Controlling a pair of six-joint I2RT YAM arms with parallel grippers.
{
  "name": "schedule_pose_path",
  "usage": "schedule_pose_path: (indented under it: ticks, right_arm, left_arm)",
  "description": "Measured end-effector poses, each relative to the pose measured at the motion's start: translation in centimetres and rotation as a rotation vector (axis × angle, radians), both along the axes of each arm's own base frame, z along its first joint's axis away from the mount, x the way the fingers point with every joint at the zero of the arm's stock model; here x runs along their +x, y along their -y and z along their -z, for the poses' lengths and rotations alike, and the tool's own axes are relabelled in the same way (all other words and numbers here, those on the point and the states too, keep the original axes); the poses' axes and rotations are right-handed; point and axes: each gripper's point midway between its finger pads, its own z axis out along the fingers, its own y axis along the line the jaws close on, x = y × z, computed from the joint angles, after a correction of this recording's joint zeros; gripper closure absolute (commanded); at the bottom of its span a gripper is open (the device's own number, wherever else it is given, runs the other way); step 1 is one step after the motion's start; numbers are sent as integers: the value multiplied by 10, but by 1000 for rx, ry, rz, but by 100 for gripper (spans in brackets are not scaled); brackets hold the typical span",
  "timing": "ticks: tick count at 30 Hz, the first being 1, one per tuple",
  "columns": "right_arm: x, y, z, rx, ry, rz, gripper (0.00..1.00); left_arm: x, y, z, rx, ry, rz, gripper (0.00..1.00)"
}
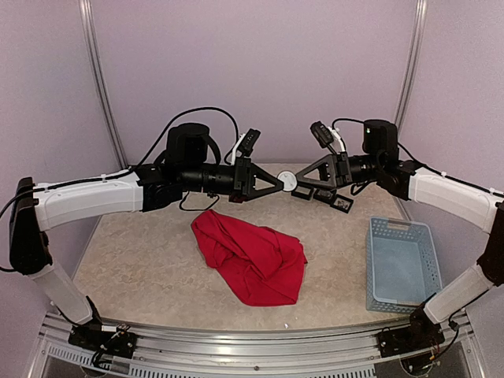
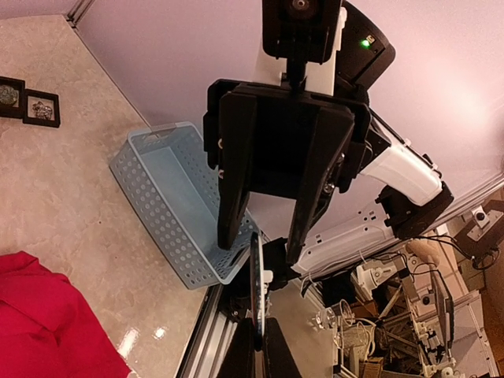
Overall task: Remove the brooch from the garment
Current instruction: Pass from the left arm to the right
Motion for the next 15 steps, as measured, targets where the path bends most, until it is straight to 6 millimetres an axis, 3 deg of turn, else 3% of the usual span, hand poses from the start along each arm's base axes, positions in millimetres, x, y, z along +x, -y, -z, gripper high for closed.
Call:
schedule_pose_path:
  ticks: [15]
  right_arm:
    - [-6,-6,3,6,-31,-52,87]
  left_arm:
    - [0,3,0,4,-3,13,100]
